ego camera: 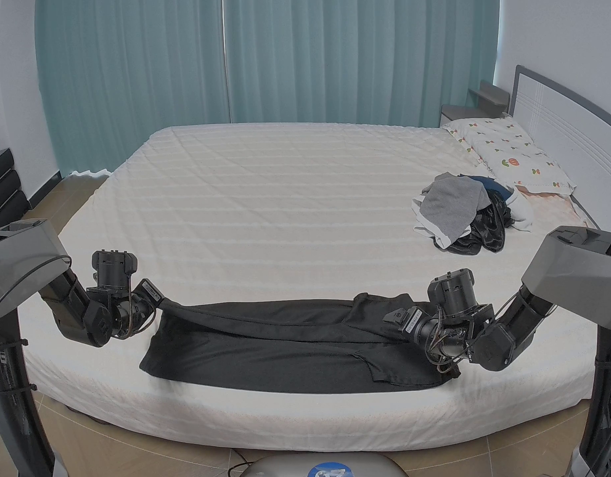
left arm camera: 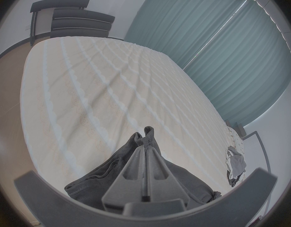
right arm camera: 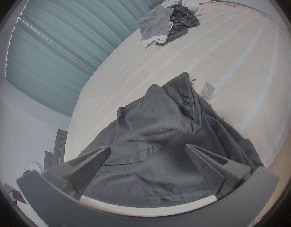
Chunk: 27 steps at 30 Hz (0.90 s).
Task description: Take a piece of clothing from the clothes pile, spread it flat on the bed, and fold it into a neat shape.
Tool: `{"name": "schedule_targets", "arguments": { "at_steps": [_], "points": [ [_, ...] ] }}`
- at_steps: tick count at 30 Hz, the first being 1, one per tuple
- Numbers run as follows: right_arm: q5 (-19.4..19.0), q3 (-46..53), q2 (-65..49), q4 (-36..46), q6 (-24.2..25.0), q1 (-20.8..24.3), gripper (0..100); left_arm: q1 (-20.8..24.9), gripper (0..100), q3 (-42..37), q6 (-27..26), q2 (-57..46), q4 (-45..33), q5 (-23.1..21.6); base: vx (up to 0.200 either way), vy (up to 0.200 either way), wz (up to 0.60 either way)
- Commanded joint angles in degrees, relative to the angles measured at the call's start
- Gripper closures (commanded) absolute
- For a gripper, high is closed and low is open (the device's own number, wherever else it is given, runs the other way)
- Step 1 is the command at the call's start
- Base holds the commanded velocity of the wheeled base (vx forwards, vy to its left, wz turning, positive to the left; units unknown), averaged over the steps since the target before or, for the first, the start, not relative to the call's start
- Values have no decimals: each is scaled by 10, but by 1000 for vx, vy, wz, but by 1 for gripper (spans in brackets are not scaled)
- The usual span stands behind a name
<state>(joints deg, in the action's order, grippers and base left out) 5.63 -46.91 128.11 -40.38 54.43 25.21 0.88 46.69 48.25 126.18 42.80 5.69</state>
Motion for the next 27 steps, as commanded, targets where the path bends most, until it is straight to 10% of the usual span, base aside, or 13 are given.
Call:
{"name": "schedule_targets", "arguments": {
  "at_steps": [1, 18, 19, 27],
  "points": [
    [6, -22, 32, 2, 1, -1, 0, -1, 100, 1, 0, -1, 0, 0, 0, 0, 0],
    [38, -90, 67, 55, 21, -24, 0, -2, 100, 0, 1, -1, 1, 1, 0, 0, 0],
    [40, -90, 69, 56, 21, -24, 100, -2, 100, 0, 1, -1, 1, 1, 0, 0, 0],
    [54, -86, 67, 55, 21, -25, 100, -2, 100, -2, 1, -1, 1, 1, 0, 0, 0]
  ]
}}
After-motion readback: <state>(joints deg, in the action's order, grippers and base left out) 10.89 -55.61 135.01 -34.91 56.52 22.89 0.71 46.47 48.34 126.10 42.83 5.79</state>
